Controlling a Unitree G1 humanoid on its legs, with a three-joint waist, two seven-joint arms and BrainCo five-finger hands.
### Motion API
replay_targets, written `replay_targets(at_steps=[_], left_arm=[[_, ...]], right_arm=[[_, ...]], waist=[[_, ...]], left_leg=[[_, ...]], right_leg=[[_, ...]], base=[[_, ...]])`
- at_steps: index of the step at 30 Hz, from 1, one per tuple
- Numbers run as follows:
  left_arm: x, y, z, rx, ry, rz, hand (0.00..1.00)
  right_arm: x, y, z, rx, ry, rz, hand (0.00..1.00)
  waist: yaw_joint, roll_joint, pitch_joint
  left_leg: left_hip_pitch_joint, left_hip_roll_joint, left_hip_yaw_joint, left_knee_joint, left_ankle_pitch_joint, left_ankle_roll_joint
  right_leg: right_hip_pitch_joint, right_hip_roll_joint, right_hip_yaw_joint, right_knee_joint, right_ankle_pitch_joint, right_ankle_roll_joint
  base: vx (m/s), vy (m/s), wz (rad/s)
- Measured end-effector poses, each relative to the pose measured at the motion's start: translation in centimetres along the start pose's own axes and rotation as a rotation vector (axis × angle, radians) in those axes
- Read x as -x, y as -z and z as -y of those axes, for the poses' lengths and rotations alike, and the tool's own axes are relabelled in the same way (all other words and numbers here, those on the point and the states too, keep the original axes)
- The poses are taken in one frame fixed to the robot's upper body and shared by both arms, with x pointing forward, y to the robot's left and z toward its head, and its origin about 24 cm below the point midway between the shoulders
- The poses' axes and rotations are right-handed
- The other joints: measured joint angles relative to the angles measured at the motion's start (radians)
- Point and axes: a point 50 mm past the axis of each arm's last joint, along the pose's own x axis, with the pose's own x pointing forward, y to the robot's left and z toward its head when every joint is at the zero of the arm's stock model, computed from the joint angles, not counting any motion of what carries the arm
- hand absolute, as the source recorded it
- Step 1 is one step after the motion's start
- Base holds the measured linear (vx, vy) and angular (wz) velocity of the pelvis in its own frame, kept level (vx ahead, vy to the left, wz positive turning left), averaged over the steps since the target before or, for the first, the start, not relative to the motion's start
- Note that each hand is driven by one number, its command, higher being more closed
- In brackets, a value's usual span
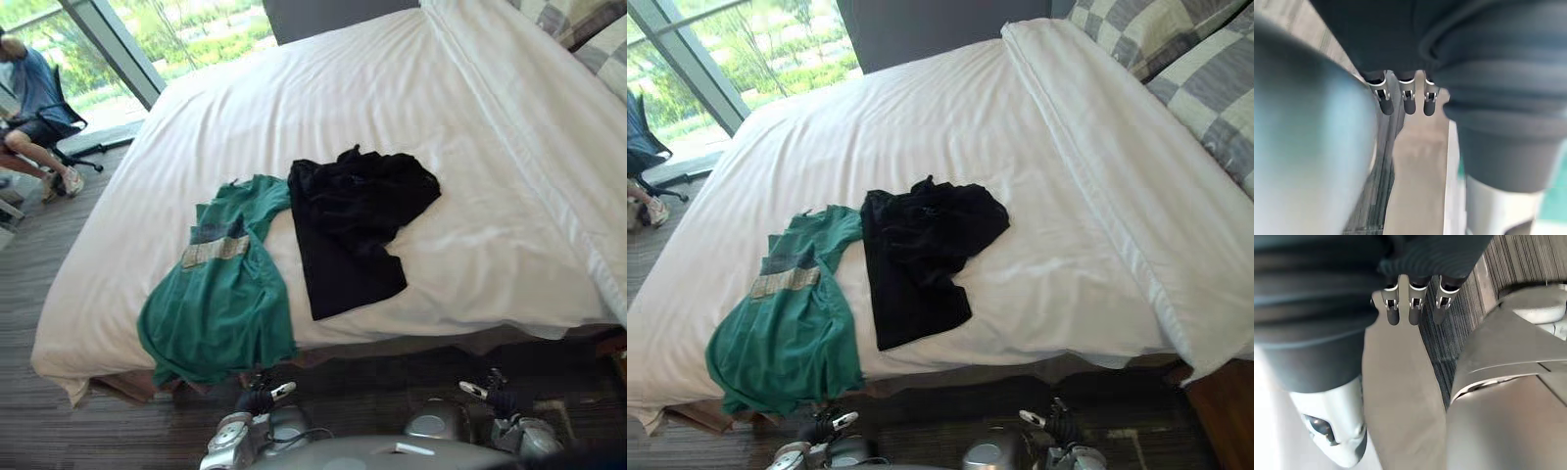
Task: Tidy the bed and pick cloth on bed and put in laundry
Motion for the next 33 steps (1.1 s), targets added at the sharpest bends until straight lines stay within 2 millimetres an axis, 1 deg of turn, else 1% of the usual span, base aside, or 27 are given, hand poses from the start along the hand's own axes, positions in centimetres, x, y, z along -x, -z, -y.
replay_targets(at_steps=[1,2,3,4,5,6,7,8,9,10,11,12,14,15,16,18,20,24,29,33], left_arm=[[-0.1,0.4,0.5,0.0,0.017,-0.019,0.0],[-0.1,0.0,0.1,-0.008,0.014,-0.019,0.0],[-0.1,0.1,-0.7,-0.019,0.0,-0.043,0.0],[0.2,0.5,-1.6,-0.019,-0.022,-0.066,0.0],[0.3,0.5,-2.1,-0.025,-0.032,-0.07,0.0],[0.5,0.4,-2.7,-0.037,-0.046,-0.069,0.0],[0.4,0.1,-2.9,-0.056,-0.046,-0.067,0.0],[0.4,0.1,-2.8,-0.062,-0.043,-0.066,0.0],[0.2,-0.2,-2.4,-0.074,-0.027,-0.067,0.0],[-0.1,-0.5,-1.8,-0.073,-0.012,-0.063,0.0],[-0.2,-0.5,-1.5,-0.07,-0.006,-0.068,0.0],[-0.4,-0.4,-0.4,-0.076,0.018,-0.072,0.0],[-0.6,-0.3,0.6,-0.117,0.045,-0.076,0.0],[-0.6,-0.5,0.6,-0.117,0.042,-0.071,0.0],[-0.5,-0.5,0.4,-0.118,0.026,-0.067,0.0],[-0.5,-0.5,0.0,-0.122,-0.002,-0.066,0.0],[-0.4,-0.6,-0.4,-0.116,-0.012,-0.063,0.0],[-0.1,-0.1,-0.7,-0.11,-0.018,-0.072,0.0],[0.0,0.1,-0.8,-0.093,-0.019,-0.053,0.0],[0.0,0.1,-0.8,-0.068,-0.027,-0.049,0.0]], right_arm=[[0.0,0.4,-0.4,-0.008,-0.012,-0.012,0.0],[-0.1,0.9,-1.2,-0.029,-0.026,-0.029,0.0],[-0.2,1.4,-2.5,-0.063,-0.029,-0.027,0.0],[-0.5,1.3,-3.5,-0.045,-0.071,-0.021,0.0],[-0.6,1.0,-4.2,-0.034,-0.103,-0.011,0.0],[-0.7,1.2,-5.6,-0.026,-0.162,-0.005,0.0],[-0.7,1.2,-6.4,-0.02,-0.185,0.014,0.0],[-0.6,1.3,-6.6,-0.016,-0.194,0.015,0.0],[-0.7,1.0,-7.4,0.008,-0.227,0.033,0.0],[-0.7,0.7,-7.8,0.027,-0.249,0.052,0.0],[-0.6,0.7,-7.9,0.035,-0.256,0.057,0.0],[-0.7,0.5,-7.8,0.031,-0.252,0.068,0.0],[-0.7,0.4,-7.9,0.031,-0.254,0.074,0.0],[-0.7,0.5,-8.2,0.029,-0.262,0.07,0.0],[-0.7,0.5,-8.7,0.029,-0.275,0.07,0.0],[-0.6,0.8,-9.1,0.016,-0.284,0.053,0.0],[-0.7,0.9,-9.3,-0.01,-0.277,0.038,0.0],[-0.6,1.3,-9.1,-0.055,-0.254,0.016,0.0],[-0.6,1.4,-8.8,-0.079,-0.24,0.005,0.0],[-0.6,1.6,-8.8,-0.101,-0.237,-0.008,0.0]], waist=[[-0.001,0.024,-0.01],[0.002,0.006,-0.007],[0.014,-0.018,-0.024],[0.038,-0.002,-0.044],[0.044,-0.007,-0.048],[0.049,-0.02,-0.058],[0.054,-0.028,-0.062],[0.056,-0.029,-0.063],[0.055,-0.03,-0.063],[0.054,-0.032,-0.064],[0.051,-0.039,-0.064],[0.042,-0.029,-0.059],[0.035,-0.022,-0.061],[0.043,-0.026,-0.059],[0.045,-0.028,-0.058],[0.045,-0.047,-0.059],[0.051,-0.06,-0.053],[0.055,-0.062,-0.05],[0.055,-0.059,-0.049],[0.058,-0.057,-0.048]], left_leg=[[0.011,-0.001,0.006,-0.014,-0.059,-0.073],[0.012,-0.005,0.017,0.001,-0.061,-0.143],[0.024,-0.037,0.051,-0.005,-0.075,-0.111],[0.035,-0.026,0.097,-0.057,-0.064,-0.083],[0.053,-0.025,0.115,-0.096,-0.048,-0.067],[0.087,-0.026,0.134,-0.181,-0.009,-0.049],[0.11,-0.031,0.137,-0.25,0.024,-0.036],[0.113,-0.034,0.136,-0.27,0.035,-0.031],[0.112,-0.05,0.131,-0.307,0.063,-0.012],[0.107,-0.075,0.125,-0.329,0.078,0.002],[0.104,-0.101,0.116,-0.332,0.084,0.01],[0.109,-0.117,0.1,-0.339,0.093,0.024],[0.123,-0.142,0.086,-0.368,0.109,0.033],[0.132,-0.145,0.086,-0.378,0.117,0.031],[0.141,-0.146,0.083,-0.389,0.126,0.032],[0.145,-0.146,0.064,-0.421,0.155,0.025],[0.157,-0.142,0.066,-0.458,0.186,0.021],[0.188,-0.137,0.071,-0.492,0.206,0.017],[0.199,-0.132,0.09,-0.495,0.207,0.017],[0.21,-0.126,0.113,-0.5,0.207,0.017]], right_leg=[[0.016,0.004,0.001,-0.042,0.034,0.0],[0.035,-0.013,0.001,-0.069,0.068,-0.002],[0.043,-0.036,-0.01,-0.138,0.198,-0.061],[0.026,-0.021,-0.106,-0.182,0.302,-0.211],[0.023,-0.009,-0.167,-0.175,0.313,-0.24],[0.032,0.043,-0.264,-0.162,0.306,-0.228],[0.038,0.131,-0.288,-0.158,0.249,-0.186],[0.037,0.169,-0.285,-0.159,0.22,-0.178],[0.034,0.273,-0.254,-0.166,0.141,-0.151],[0.044,0.335,-0.221,-0.205,0.084,-0.149],[0.074,0.358,-0.193,-0.253,0.056,-0.174],[0.098,0.362,-0.173,-0.278,0.064,-0.176],[0.122,0.353,-0.181,-0.297,0.066,-0.178],[0.13,0.352,-0.183,-0.302,0.068,-0.177],[0.145,0.353,-0.195,-0.312,0.071,-0.176],[0.155,0.359,-0.214,-0.316,0.072,-0.176],[0.155,0.367,-0.214,-0.316,0.072,-0.176],[0.168,0.374,-0.211,-0.315,0.074,-0.176],[0.173,0.378,-0.199,-0.316,0.087,-0.177],[0.174,0.384,-0.175,-0.329,0.101,-0.185]], base=[[0.02,0.892,-0.13],[0.04,0.856,-0.17],[0.03,0.653,-0.44],[0.03,0.539,-0.59],[0.04,0.463,-0.53],[0.08,0.473,-0.21],[0.06,0.345,-0.11],[0.08,0.284,0.05],[0.06,0.224,0.17],[0.05,0.219,0.31],[0.0,0.145,0.48],[0.0,0.102,0.52],[0.05,0.078,0.44],[0.07,0.029,0.24],[0.03,-0.038,0.25],[0.0,-0.062,0.41],[-0.03,-0.044,0.19],[-0.05,-0.044,-0.02],[-0.08,0.01,-0.06],[-0.09,0.023,-0.15]])
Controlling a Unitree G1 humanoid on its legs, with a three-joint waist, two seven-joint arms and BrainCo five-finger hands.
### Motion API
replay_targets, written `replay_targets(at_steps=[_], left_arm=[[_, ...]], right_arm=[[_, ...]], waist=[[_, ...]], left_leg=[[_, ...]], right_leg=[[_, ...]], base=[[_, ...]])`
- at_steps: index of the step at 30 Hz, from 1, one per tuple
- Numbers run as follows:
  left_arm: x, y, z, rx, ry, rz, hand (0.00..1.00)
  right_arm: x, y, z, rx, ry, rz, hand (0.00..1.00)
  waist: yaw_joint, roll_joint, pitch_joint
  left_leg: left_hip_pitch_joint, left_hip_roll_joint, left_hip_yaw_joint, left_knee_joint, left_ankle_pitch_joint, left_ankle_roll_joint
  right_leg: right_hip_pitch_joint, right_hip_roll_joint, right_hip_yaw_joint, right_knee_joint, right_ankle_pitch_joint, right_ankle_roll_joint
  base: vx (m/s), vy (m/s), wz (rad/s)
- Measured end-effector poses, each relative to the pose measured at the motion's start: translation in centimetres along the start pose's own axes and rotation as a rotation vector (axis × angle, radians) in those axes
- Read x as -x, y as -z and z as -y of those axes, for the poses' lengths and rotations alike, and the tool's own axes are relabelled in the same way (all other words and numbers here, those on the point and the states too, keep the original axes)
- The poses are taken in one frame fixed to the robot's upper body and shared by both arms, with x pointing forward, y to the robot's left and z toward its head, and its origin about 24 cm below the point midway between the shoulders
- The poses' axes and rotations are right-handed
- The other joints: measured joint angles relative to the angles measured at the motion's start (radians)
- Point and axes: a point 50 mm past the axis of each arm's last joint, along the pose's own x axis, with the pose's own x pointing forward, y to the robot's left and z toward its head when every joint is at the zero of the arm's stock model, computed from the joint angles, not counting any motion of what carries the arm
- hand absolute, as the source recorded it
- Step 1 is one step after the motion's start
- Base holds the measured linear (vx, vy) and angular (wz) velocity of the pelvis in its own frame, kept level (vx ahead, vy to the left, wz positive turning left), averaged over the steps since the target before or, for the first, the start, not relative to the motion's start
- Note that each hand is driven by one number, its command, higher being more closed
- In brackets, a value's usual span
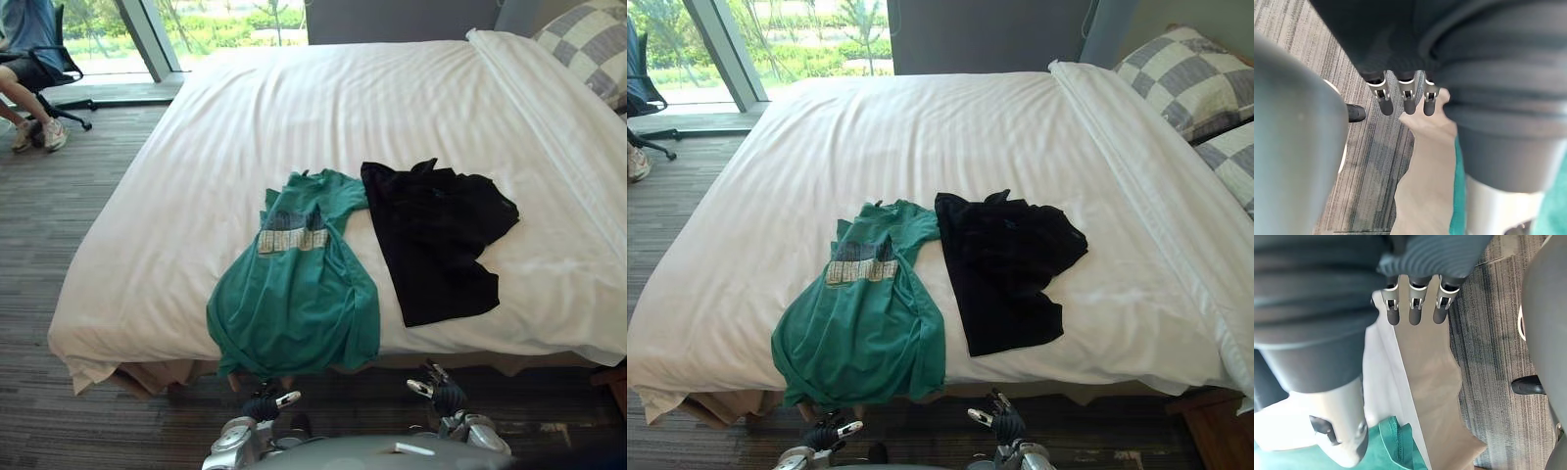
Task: Tidy the bed and pick cloth on bed and put in laundry
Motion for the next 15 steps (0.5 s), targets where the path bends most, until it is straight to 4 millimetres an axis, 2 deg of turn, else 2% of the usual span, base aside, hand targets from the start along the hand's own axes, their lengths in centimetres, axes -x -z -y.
replay_targets(at_steps=[5,7,8,9,12,13,14,15], left_arm=[[0.1,0.7,-0.1,0.146,-0.039,-0.011,0.0],[0.3,1.0,-1.0,0.266,-0.128,-0.012,0.0],[0.5,1.6,-1.6,0.346,-0.22,-0.04,0.0],[0.5,1.6,-1.8,0.361,-0.238,-0.044,0.0],[1.5,2.5,-5.0,0.59,-0.448,-0.063,0.0],[2.2,2.0,-7.3,0.702,-0.549,-0.032,0.0],[2.5,1.8,-8.4,0.743,-0.586,-0.015,0.0],[3.2,0.9,-10.3,0.808,-0.646,0.038,0.0]], right_arm=[[0.4,0.6,1.0,-0.156,0.093,-0.013,0.0],[1.2,1.6,2.2,-0.278,0.211,-0.025,0.0],[2.1,2.5,3.5,-0.381,0.321,-0.034,0.0],[2.3,2.7,3.8,-0.403,0.344,-0.034,0.0],[4.7,3.9,7.0,-0.592,0.551,0.002,0.0],[5.9,3.9,8.7,-0.677,0.638,0.047,0.0],[6.2,3.7,9.3,-0.707,0.668,0.073,0.0],[7.2,3.4,10.7,-0.769,0.73,0.13,0.0]], waist=[[-0.001,0.005,-0.001],[0.0,0.007,-0.003],[0.003,0.011,-0.006],[0.003,0.012,-0.006],[0.006,0.018,-0.018],[0.009,0.018,-0.019],[0.009,0.017,-0.019],[0.009,0.017,-0.02]], left_leg=[[0.003,0.012,0.023,-0.001,-0.019,-0.005],[0.003,0.014,0.032,-0.001,-0.024,-0.008],[0.003,0.015,0.038,-0.001,-0.03,-0.011],[0.003,0.015,0.041,-0.001,-0.03,-0.012],[0.007,0.015,0.069,-0.001,-0.027,-0.012],[0.007,0.014,0.098,0.0,-0.027,-0.014],[0.008,0.014,0.112,0.001,-0.025,-0.016],[0.01,0.013,0.139,0.005,-0.024,-0.018]], right_leg=[[-0.004,0.016,0.028,-0.019,0.002,0.001],[-0.004,0.019,0.032,-0.024,0.0,-0.001],[-0.002,0.02,0.039,-0.025,-0.002,-0.002],[-0.002,0.02,0.04,-0.025,-0.002,-0.002],[-0.004,0.019,0.052,-0.021,-0.001,-0.004],[-0.002,0.018,0.052,-0.022,-0.002,-0.004],[-0.001,0.017,0.052,-0.024,-0.002,-0.004],[0.001,0.016,0.052,-0.026,-0.002,-0.004]], base=[[-0.06,0.009,-0.16],[0.03,-0.007,-0.08],[0.07,-0.006,-0.08],[0.12,-0.004,-0.15],[0.16,-0.005,-0.11],[0.14,-0.001,-0.01],[0.15,0.008,-0.03],[0.08,0.01,-0.02]])
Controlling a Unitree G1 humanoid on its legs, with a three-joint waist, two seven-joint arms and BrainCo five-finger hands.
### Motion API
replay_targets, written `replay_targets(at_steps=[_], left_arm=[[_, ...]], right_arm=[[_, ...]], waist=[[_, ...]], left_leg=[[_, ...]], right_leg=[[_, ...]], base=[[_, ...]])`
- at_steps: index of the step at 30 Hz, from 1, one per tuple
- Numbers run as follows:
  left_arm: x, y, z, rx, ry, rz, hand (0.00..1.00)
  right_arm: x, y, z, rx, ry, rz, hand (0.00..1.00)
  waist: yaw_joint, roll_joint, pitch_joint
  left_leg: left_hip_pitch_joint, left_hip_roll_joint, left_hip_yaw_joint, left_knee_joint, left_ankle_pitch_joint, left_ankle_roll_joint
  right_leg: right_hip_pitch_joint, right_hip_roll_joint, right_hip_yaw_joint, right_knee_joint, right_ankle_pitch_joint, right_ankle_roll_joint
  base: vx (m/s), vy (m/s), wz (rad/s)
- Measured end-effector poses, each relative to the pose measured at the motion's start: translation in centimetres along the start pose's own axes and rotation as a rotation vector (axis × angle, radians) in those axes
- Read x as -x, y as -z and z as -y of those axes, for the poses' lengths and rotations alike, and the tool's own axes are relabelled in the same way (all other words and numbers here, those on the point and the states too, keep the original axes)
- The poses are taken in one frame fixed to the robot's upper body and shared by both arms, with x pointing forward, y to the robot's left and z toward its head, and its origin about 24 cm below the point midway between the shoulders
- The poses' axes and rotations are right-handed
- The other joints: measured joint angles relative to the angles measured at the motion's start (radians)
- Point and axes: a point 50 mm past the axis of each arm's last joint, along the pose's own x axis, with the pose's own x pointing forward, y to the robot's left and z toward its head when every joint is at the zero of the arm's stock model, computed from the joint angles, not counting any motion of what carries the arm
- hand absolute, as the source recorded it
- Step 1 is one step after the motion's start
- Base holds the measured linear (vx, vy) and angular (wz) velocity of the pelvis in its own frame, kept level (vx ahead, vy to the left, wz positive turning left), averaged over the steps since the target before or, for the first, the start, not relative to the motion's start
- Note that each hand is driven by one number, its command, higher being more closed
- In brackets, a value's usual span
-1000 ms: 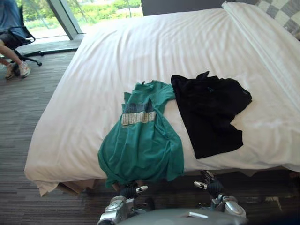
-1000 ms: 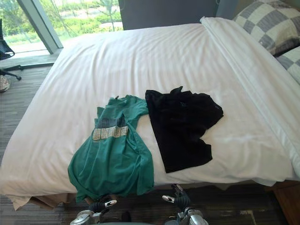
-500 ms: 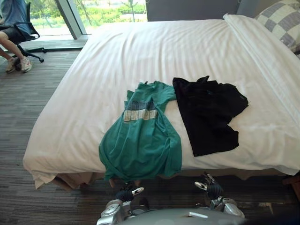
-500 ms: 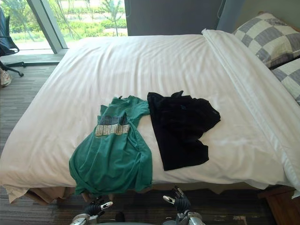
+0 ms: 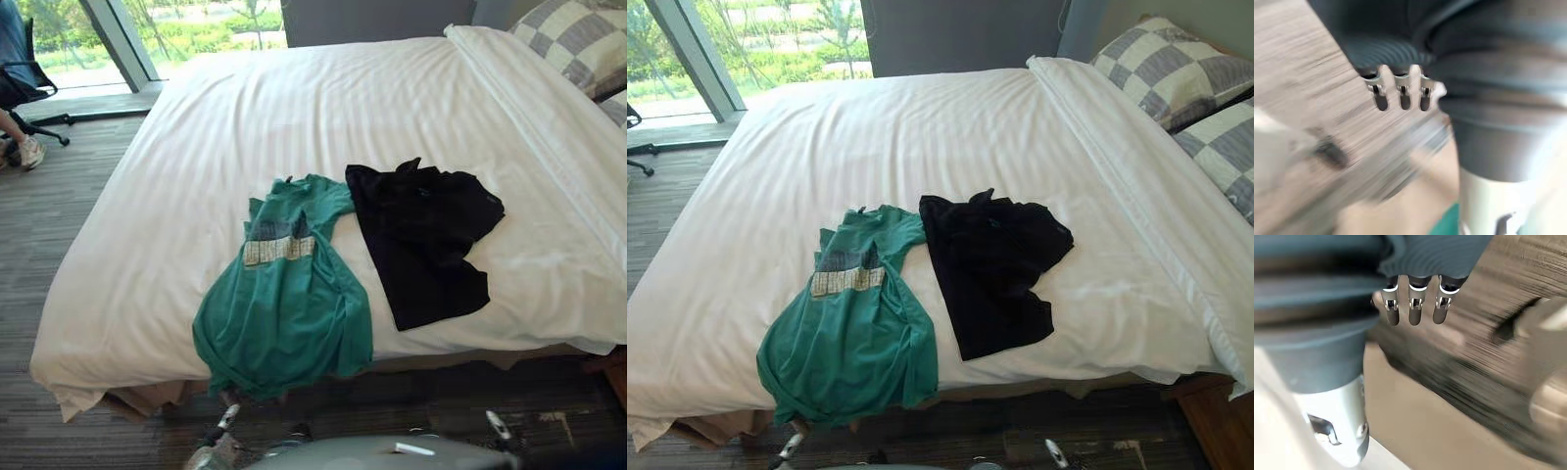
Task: Tidy the bed and pick cloth on bed and put in laundry
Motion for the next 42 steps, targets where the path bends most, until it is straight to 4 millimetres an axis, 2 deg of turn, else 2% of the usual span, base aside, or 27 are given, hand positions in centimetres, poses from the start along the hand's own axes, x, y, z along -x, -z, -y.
replay_targets(at_steps=[2,4,5,7,9,11,13,14,15,16,17,19,21,22,24,25,26,27,28,31,36,38,42], left_arm=[[-0.3,-2.7,-0.6,0.097,-0.015,0.067,0.0],[-0.3,-6.3,-2.1,0.219,-0.031,0.17,0.0],[-0.3,-7.0,-2.4,0.238,-0.027,0.191,0.0],[0.1,-9.0,-2.2,0.266,0.022,0.275,0.0],[0.5,-10.8,-1.5,0.266,0.079,0.353,0.0],[1.6,-13.5,-1.2,0.252,0.129,0.491,0.0],[3.5,-17.7,-0.9,0.22,0.191,0.682,0.0],[4.2,-18.9,-0.7,0.206,0.213,0.732,0.0],[5.6,-21.3,-0.3,0.165,0.262,0.832,0.0],[6.9,-23.3,0.2,0.115,0.311,0.919,0.0],[8.0,-24.7,0.6,0.072,0.351,0.987,0.0],[8.8,-25.7,0.8,0.038,0.387,1.043,0.0],[9.6,-25.8,1.4,0.02,0.447,1.111,0.0],[10.4,-25.7,2.4,0.005,0.499,1.152,0.0],[11.7,-25.0,4.6,-0.067,0.564,1.192,0.0],[12.3,-23.8,6.3,-0.124,0.597,1.198,0.0],[12.4,-23.6,6.6,-0.136,0.605,1.195,0.0],[12.4,-21.9,8.4,-0.202,0.656,1.15,0.0],[12.4,-20.8,9.4,-0.243,0.686,1.116,0.0],[11.8,-18.2,11.6,-0.399,0.724,1.025,0.0],[11.4,-17.1,13.2,-0.579,0.741,0.968,0.0],[11.1,-17.2,13.8,-0.65,0.731,0.966,0.0],[10.6,-16.9,15.0,-0.794,0.724,0.95,0.0]], right_arm=[[-0.2,-2.1,0.7,-0.069,0.027,0.076,0.0],[-0.2,-5.4,2.0,-0.13,0.06,0.204,0.0],[-0.2,-6.2,2.2,-0.139,0.064,0.237,0.0],[0.1,-8.9,2.8,-0.157,0.068,0.351,0.0],[0.4,-10.6,2.7,-0.15,0.055,0.432,0.0],[1.0,-13.1,2.2,-0.104,0.032,0.538,0.0],[1.8,-16.0,1.4,-0.021,-0.003,0.655,0.0],[2.1,-16.7,1.2,0.006,-0.01,0.683,0.0],[2.5,-18.0,0.7,0.048,-0.029,0.737,0.0],[3.0,-19.3,0.0,0.089,-0.055,0.783,0.0],[3.3,-20.5,-0.9,0.147,-0.088,0.828,0.0],[3.8,-21.7,-2.0,0.205,-0.133,0.873,0.0],[4.0,-22.2,-2.8,0.252,-0.163,0.9,0.0],[4.0,-21.9,-3.2,0.27,-0.178,0.905,0.0],[4.2,-21.6,-5.3,0.318,-0.253,0.915,0.0],[4.9,-21.5,-8.8,0.404,-0.367,0.951,0.0],[5.1,-21.4,-9.6,0.427,-0.392,0.96,0.0],[6.1,-20.5,-13.4,0.52,-0.518,0.995,0.0],[6.7,-19.7,-15.2,0.57,-0.584,0.998,0.0],[7.3,-17.0,-18.6,0.713,-0.711,0.935,0.0],[6.9,-15.2,-19.7,0.807,-0.756,0.83,0.0],[7.3,-15.0,-20.2,0.829,-0.777,0.821,0.0],[8.2,-15.0,-21.3,0.888,-0.835,0.834,0.0]], waist=[[0.002,0.0,0.0],[0.003,-0.003,-0.034],[0.006,-0.004,-0.042],[0.025,-0.003,-0.061],[0.026,-0.005,-0.064],[0.029,-0.014,-0.082],[0.038,-0.022,-0.106],[0.041,-0.017,-0.116],[0.044,-0.032,-0.126],[0.047,-0.029,-0.138],[0.045,-0.04,-0.141],[0.046,-0.037,-0.152],[0.041,-0.042,-0.152],[0.041,-0.046,-0.152],[0.034,-0.047,-0.147],[0.023,-0.042,-0.143],[0.023,-0.04,-0.141],[0.017,-0.03,-0.13],[0.008,-0.027,-0.124],[-0.01,-0.026,-0.108],[-0.02,-0.028,-0.094],[-0.032,-0.025,-0.093],[-0.037,-0.021,-0.09]], left_leg=[[0.01,0.0,0.013,0.0,0.001,-0.001],[0.012,0.001,0.04,-0.001,0.001,-0.001],[0.012,0.001,0.046,-0.002,0.0,-0.001],[0.011,0.001,0.061,-0.005,-0.001,0.001],[0.011,0.001,0.061,-0.005,-0.011,0.004],[0.01,-0.002,0.06,-0.006,-0.015,0.007],[0.009,-0.004,0.061,-0.006,-0.024,0.011],[0.009,-0.004,0.061,-0.006,-0.025,0.01],[0.007,-0.005,0.06,-0.006,-0.025,0.01],[0.004,-0.006,0.058,-0.006,-0.024,0.009],[-0.004,-0.008,0.056,-0.006,-0.023,0.007],[-0.009,-0.011,0.055,-0.005,-0.02,0.008],[-0.008,-0.016,0.048,-0.002,-0.02,0.009],[-0.005,-0.018,0.042,0.0,-0.021,0.01],[-0.003,-0.018,0.038,0.001,-0.02,0.01],[0.005,-0.018,0.046,0.001,-0.02,0.01],[0.008,-0.018,0.051,0.001,-0.02,0.01],[0.021,-0.016,0.065,0.001,-0.02,0.01],[0.025,-0.013,0.065,0.001,-0.02,0.01],[0.029,-0.004,0.07,0.001,-0.02,0.01],[0.023,-0.001,0.086,0.001,-0.021,0.01],[0.006,-0.001,0.088,0.001,-0.021,0.01],[0.0,-0.001,0.091,0.001,-0.021,0.01]], right_leg=[[0.01,-0.003,0.0,0.0,0.0,0.0],[0.016,-0.002,-0.001,-0.005,0.0,0.0],[0.017,-0.002,-0.001,-0.007,0.0,0.0],[0.018,-0.001,-0.003,-0.008,-0.001,-0.001],[0.025,-0.001,-0.015,-0.008,-0.012,-0.005],[0.03,-0.002,-0.026,-0.007,-0.023,-0.01],[0.03,-0.002,-0.026,-0.006,-0.029,-0.01],[0.03,-0.002,-0.026,-0.006,-0.031,-0.012],[0.027,-0.002,-0.026,-0.006,-0.032,-0.013],[0.026,-0.002,-0.025,-0.006,-0.033,-0.014],[0.018,-0.003,-0.024,-0.006,-0.033,-0.014],[0.012,-0.005,-0.022,-0.005,-0.032,-0.014],[0.012,-0.007,-0.019,-0.006,-0.032,-0.014],[0.012,-0.007,-0.01,-0.005,-0.032,-0.014],[0.006,-0.006,0.027,-0.005,-0.032,-0.014],[0.005,-0.006,0.054,-0.005,-0.032,-0.014],[0.005,-0.006,0.06,-0.005,-0.032,-0.014],[0.005,-0.004,0.084,-0.004,-0.031,-0.014],[0.005,-0.002,0.09,-0.004,-0.031,-0.014],[-0.004,0.008,0.113,0.002,-0.03,-0.013],[-0.024,0.013,0.141,0.002,-0.023,-0.012],[-0.04,0.013,0.148,0.001,-0.017,-0.018],[-0.049,0.014,0.172,0.0,-0.01,-0.018]], base=[[0.08,0.005,0.02],[0.07,0.0,0.04],[0.05,-0.008,0.0],[0.0,-0.006,0.02],[-0.04,-0.016,0.17],[-0.05,-0.019,0.15],[-0.01,-0.011,0.04],[0.0,0.0,0.0],[0.0,0.0,0.0],[0.05,-0.01,0.02],[0.04,-0.007,0.02],[0.05,0.003,-0.01],[0.09,0.008,0.02],[0.1,0.014,0.1],[0.06,0.021,0.0],[0.01,0.015,-0.16],[0.0,0.007,-0.4],[-0.02,-0.011,-0.36],[-0.03,-0.019,-0.34],[-0.04,-0.032,-0.16],[-0.03,-0.015,-0.16],[0.0,0.005,-0.07],[0.0,0.003,-0.09]])
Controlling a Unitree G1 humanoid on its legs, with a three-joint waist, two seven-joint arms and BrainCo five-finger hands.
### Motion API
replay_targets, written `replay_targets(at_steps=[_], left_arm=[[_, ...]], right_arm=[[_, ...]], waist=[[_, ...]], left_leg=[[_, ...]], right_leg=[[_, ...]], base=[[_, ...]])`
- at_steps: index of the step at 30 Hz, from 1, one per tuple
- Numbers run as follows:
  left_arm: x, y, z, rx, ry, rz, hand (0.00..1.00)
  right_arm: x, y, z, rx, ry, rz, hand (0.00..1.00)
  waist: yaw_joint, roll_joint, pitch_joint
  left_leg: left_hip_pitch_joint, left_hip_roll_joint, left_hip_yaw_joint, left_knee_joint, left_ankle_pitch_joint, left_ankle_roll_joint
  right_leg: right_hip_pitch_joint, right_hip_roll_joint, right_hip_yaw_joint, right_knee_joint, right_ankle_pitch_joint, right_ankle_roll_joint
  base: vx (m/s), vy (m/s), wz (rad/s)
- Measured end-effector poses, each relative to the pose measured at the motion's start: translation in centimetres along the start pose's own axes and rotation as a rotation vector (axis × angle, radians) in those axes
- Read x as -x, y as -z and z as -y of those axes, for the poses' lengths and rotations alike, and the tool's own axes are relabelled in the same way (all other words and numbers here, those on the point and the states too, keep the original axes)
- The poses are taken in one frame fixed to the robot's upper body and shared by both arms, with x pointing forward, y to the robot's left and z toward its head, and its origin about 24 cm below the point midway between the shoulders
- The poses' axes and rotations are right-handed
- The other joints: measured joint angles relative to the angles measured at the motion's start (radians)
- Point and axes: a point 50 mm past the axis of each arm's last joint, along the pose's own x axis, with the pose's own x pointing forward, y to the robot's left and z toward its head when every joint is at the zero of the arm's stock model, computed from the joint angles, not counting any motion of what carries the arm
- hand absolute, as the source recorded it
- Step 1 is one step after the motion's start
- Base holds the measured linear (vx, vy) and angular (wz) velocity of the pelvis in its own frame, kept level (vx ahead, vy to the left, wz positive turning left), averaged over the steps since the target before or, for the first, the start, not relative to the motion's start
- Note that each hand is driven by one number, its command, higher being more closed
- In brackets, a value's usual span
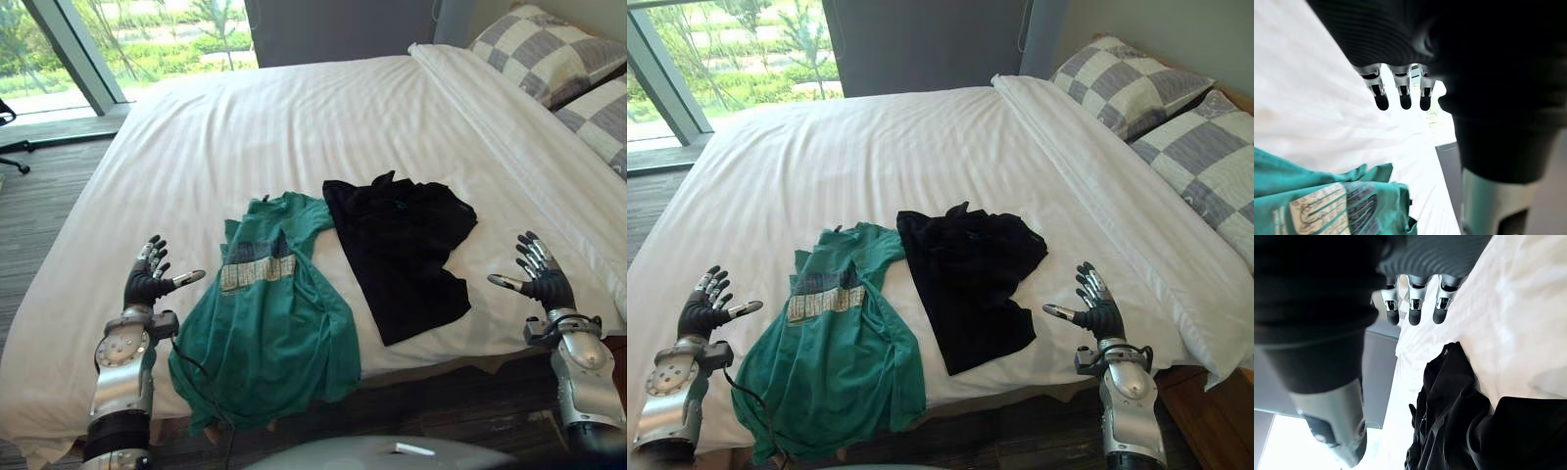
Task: Tidy the bed and pick cloth on bed and put in laundry
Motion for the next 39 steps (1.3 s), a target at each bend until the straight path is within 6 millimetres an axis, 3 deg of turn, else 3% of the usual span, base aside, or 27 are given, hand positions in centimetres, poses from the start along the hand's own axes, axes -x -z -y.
replay_targets(at_steps=[4,6,10,12,20,21,26,29,31,35,39], left_arm=[[-1.5,-0.8,0.8,-0.074,0.046,-0.002,0.0],[-2.9,-2.7,1.3,-0.088,0.058,0.049,0.0],[-6.1,-8.6,1.4,-0.162,0.023,0.188,0.0],[-6.9,-10.2,1.8,-0.168,0.01,0.224,0.0],[-7.6,-12.5,2.8,-0.304,-0.071,0.279,0.0],[-7.6,-12.8,3.1,-0.31,-0.084,0.289,1.0],[-7.7,-14.1,3.8,-0.427,-0.137,0.334,1.0],[-7.7,-14.2,4.9,-0.611,-0.01,0.27,1.0],[-7.7,-14.2,4.7,-0.633,0.038,0.237,1.0],[-7.6,-13.6,4.1,-0.671,0.066,0.181,1.0],[-4.6,-10.4,2.7,-0.71,0.134,0.164,1.0]], right_arm=[[-1.7,-1.8,-1.2,-0.022,-0.035,0.068,0.0],[-2.2,-3.0,-1.3,-0.025,-0.026,0.115,0.0],[-4.9,-7.5,-1.8,-0.066,-0.007,0.274,0.0],[-5.4,-9.3,-1.6,-0.07,0.002,0.333,0.0],[-4.3,-13.5,-3.1,-0.107,-0.065,0.521,0.0],[-4.0,-14.1,-3.5,-0.105,-0.085,0.545,0.0],[-3.2,-15.4,-4.8,-0.116,-0.13,0.611,0.0],[-2.8,-16.1,-5.4,-0.113,-0.151,0.645,0.0],[-2.9,-16.4,-5.9,-0.112,-0.172,0.654,0.0],[-3.1,-17.6,-7.2,-0.068,-0.226,0.691,0.0],[-3.6,-17.2,-7.2,0.08,-0.206,0.648,0.0]], waist=[[-0.017,0.017,0.026],[-0.019,0.023,0.068],[-0.025,0.025,0.203],[-0.037,0.027,0.247],[-0.05,0.036,0.337],[-0.049,0.04,0.347],[-0.045,0.036,0.359],[-0.045,0.036,0.359],[-0.041,0.037,0.359],[-0.048,0.037,0.358],[-0.068,0.038,0.358]], left_leg=[[-0.058,0.002,0.023,0.0,0.009,0.011],[-0.103,0.001,0.026,0.0,0.023,0.022],[-0.203,0.002,0.056,0.001,0.06,0.046],[-0.22,-0.002,0.067,0.001,0.067,0.054],[-0.29,-0.001,0.138,0.031,0.069,0.057],[-0.3,-0.001,0.146,0.032,0.07,0.057],[-0.347,0.001,0.167,0.035,0.081,0.053],[-0.354,0.0,0.174,0.04,0.08,0.052],[-0.347,-0.001,0.183,0.049,0.072,0.052],[-0.333,-0.007,0.189,0.051,0.066,0.055],[-0.325,-0.006,0.177,0.051,0.066,0.056]], right_leg=[[-0.073,0.005,0.03,0.0,0.026,-0.004],[-0.124,0.005,0.037,0.005,0.043,-0.003],[-0.253,0.009,0.078,0.025,0.088,0.001],[-0.28,0.006,0.09,0.03,0.098,0.006],[-0.425,0.006,0.168,0.132,0.085,0.01],[-0.45,0.006,0.174,0.162,0.071,0.01],[-0.537,0.002,0.186,0.239,0.051,0.013],[-0.553,-0.007,0.191,0.261,0.044,0.016],[-0.549,-0.007,0.201,0.264,0.043,0.019],[-0.547,-0.006,0.221,0.27,0.045,0.026],[-0.53,0.003,0.212,0.253,0.05,0.035]], base=[[-0.06,0.015,-0.16],[-0.13,0.025,-0.07],[-0.14,0.023,-0.19],[-0.08,0.021,-0.21],[0.0,-0.018,-0.23],[-0.01,-0.057,-0.04],[0.0,-0.074,-0.01],[0.02,-0.071,0.01],[0.05,-0.046,-0.15],[0.05,-0.045,-0.13],[0.07,-0.072,-0.01]])
